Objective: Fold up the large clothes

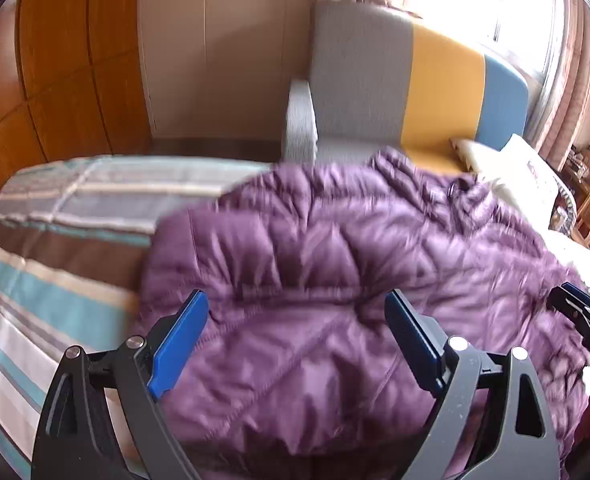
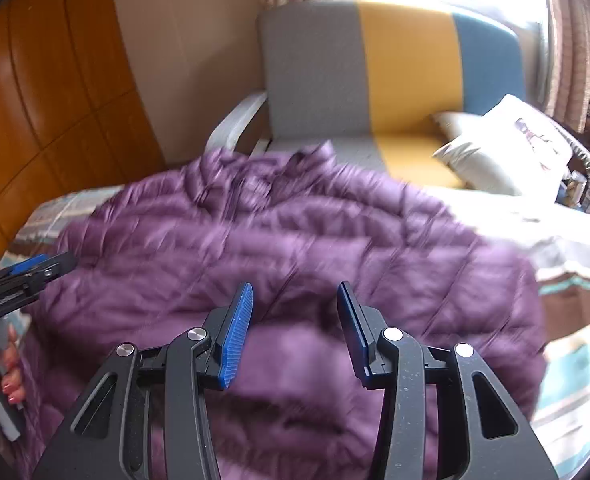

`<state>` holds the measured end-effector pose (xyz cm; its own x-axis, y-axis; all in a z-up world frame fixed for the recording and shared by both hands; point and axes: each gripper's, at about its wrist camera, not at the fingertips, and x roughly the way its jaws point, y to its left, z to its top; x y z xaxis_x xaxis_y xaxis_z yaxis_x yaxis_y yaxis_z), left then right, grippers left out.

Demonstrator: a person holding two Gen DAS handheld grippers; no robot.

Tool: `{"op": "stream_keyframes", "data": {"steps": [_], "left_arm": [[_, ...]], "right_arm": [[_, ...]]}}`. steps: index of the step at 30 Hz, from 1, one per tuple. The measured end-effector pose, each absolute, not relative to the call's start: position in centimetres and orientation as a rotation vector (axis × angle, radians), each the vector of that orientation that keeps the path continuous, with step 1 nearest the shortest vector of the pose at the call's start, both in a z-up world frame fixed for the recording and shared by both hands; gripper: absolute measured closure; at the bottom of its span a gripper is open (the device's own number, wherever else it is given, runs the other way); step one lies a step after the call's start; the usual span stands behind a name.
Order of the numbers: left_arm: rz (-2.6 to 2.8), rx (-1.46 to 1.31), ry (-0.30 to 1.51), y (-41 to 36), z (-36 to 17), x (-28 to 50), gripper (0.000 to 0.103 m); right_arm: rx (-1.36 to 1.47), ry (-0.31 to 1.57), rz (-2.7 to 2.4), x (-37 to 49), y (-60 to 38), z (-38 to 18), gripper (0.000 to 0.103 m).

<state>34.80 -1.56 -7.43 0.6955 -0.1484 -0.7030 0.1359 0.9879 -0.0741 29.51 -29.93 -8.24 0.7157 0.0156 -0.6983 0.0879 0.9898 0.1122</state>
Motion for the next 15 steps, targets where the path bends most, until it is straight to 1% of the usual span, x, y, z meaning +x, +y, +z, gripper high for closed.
{"op": "stream_keyframes", "data": {"steps": [4, 5, 9, 10, 15], "left_arm": [[-0.148, 0.010, 0.767, -2.9, -5.5, 37.8, 0.016], [-0.146, 0.022, 0.771, -3.6, -5.2, 38.9, 0.018], [-0.179, 0.064, 0.820, -6.3, -5.0, 43.1, 0.036], [-0.195, 0.085, 0.837, -7.1, -5.2, 44.3, 0.038], [-0.234, 0.179, 0.909, -10.7, -7.2, 48.2, 0.039]], "right_arm": [[0.128, 0.780, -0.130, 32.3, -31.3, -7.6, 0.059], [0.141, 0.789, -0.145, 33.3, -31.9, -7.6, 0.059], [0.173, 0.830, -0.156, 37.2, -33.1, -8.1, 0.059], [0.153, 0.841, -0.156, 38.3, -33.1, -8.3, 0.059], [0.094, 0.892, -0.139, 43.1, -33.0, -9.5, 0.059]]}}
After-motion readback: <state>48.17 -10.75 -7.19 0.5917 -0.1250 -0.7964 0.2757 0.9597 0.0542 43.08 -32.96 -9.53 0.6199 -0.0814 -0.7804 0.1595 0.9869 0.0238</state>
